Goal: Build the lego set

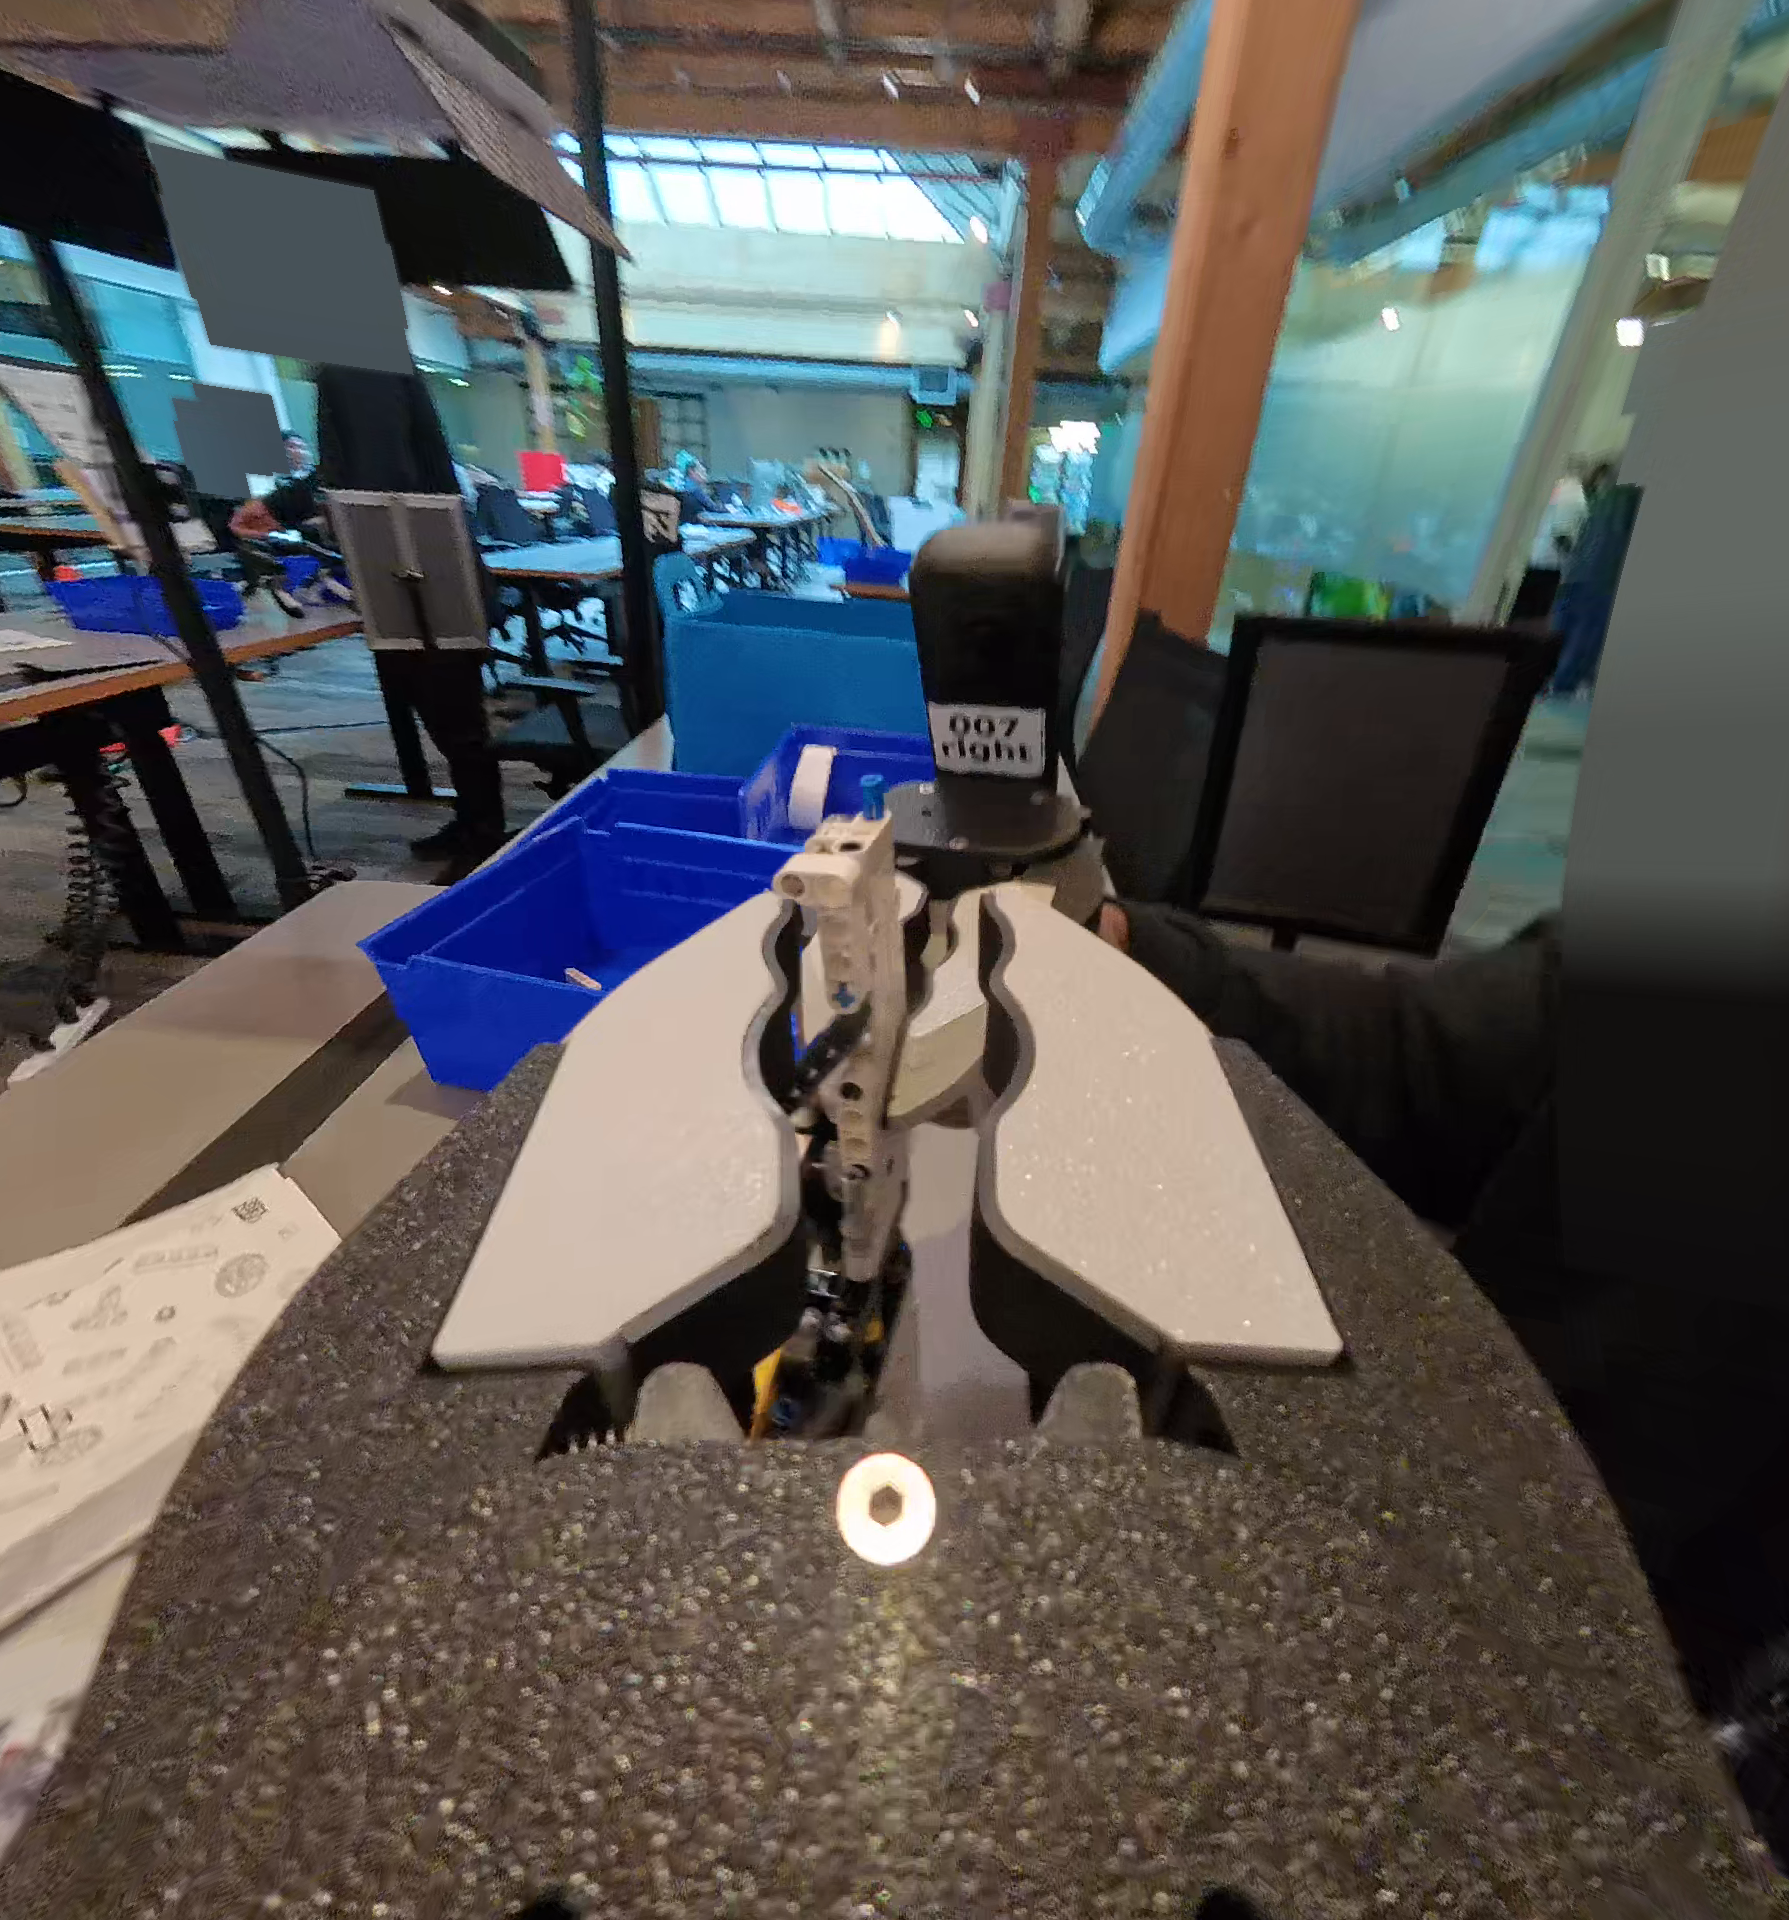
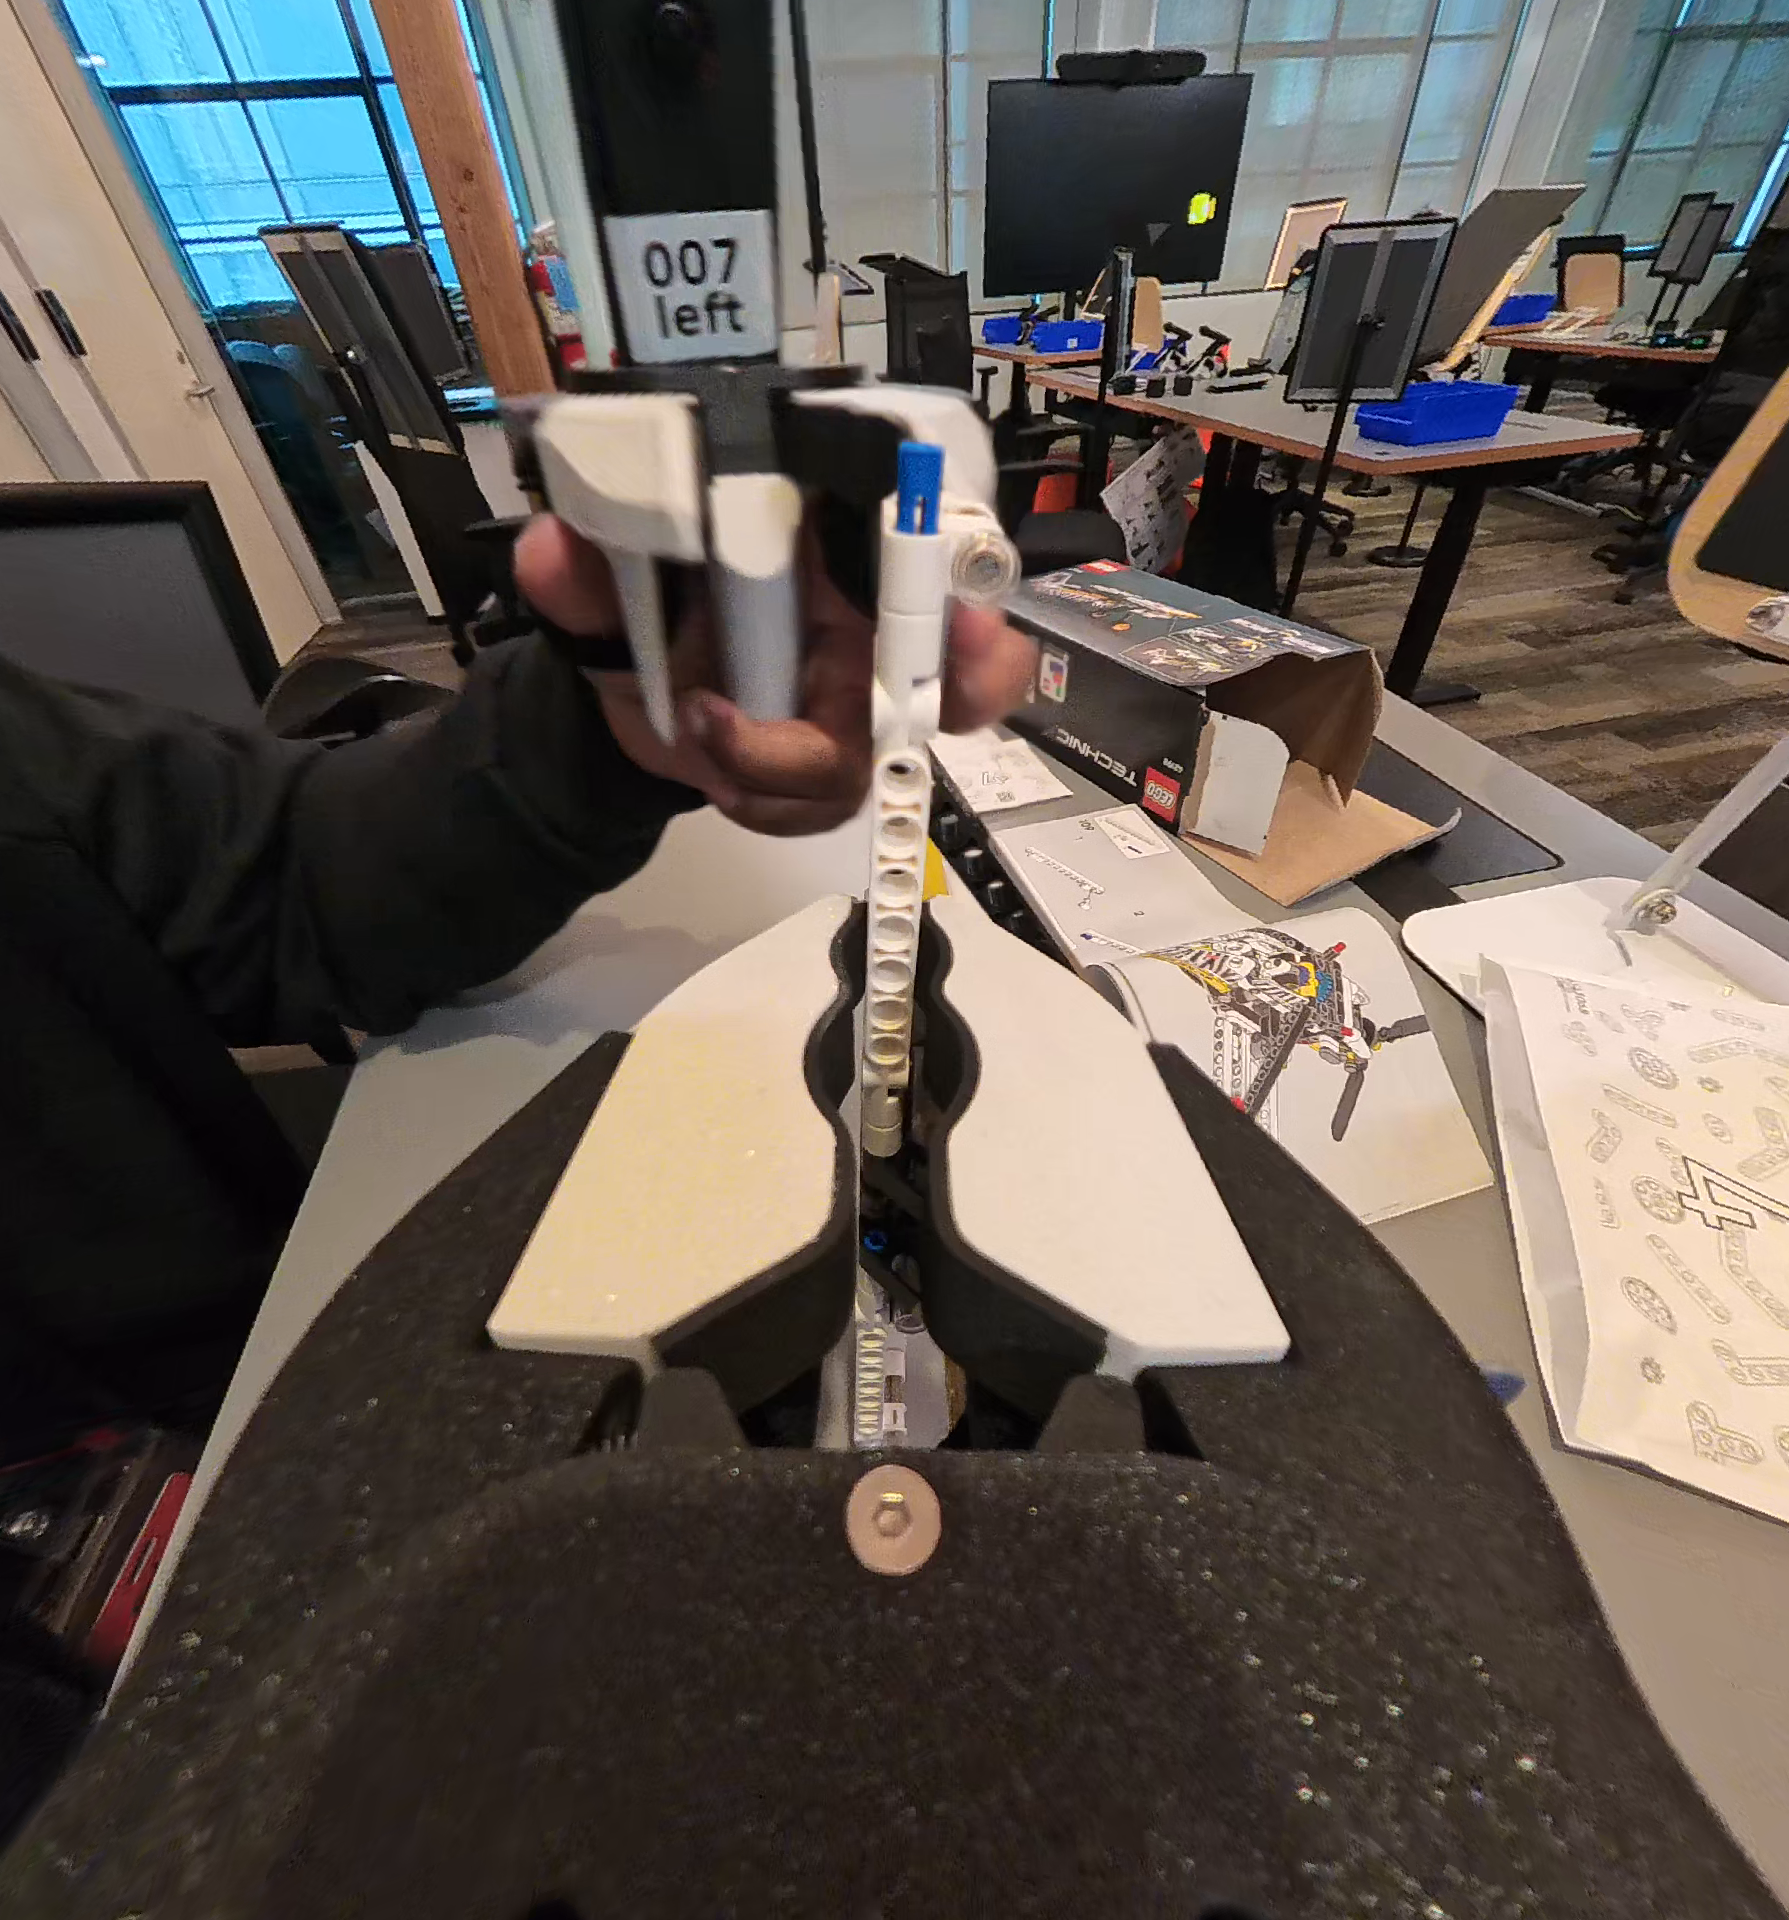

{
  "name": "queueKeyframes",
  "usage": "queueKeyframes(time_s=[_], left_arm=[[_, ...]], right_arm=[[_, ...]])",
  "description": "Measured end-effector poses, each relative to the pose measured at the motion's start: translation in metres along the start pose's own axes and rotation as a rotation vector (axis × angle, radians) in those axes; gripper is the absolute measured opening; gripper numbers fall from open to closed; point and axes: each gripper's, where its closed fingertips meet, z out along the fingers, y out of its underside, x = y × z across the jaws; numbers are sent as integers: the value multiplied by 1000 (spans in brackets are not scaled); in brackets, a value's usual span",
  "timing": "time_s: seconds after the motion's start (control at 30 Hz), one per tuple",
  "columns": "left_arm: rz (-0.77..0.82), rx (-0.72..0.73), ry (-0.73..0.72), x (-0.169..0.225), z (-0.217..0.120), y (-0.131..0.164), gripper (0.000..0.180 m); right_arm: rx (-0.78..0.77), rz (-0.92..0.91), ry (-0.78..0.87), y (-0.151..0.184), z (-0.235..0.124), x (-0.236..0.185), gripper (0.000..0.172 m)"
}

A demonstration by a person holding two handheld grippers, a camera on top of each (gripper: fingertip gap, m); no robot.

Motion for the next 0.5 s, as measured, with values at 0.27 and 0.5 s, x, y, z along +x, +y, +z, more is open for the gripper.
queueKeyframes(time_s=[0.27, 0.5], left_arm=[[49, -181, -51, 65, -18, 91, 31], [419, -660, 168, 100, 22, 206, 26]], right_arm=[[36, 39, 21, 2, -9, 11, 8], [65, 85, 29, 4, -12, 21, 8]])
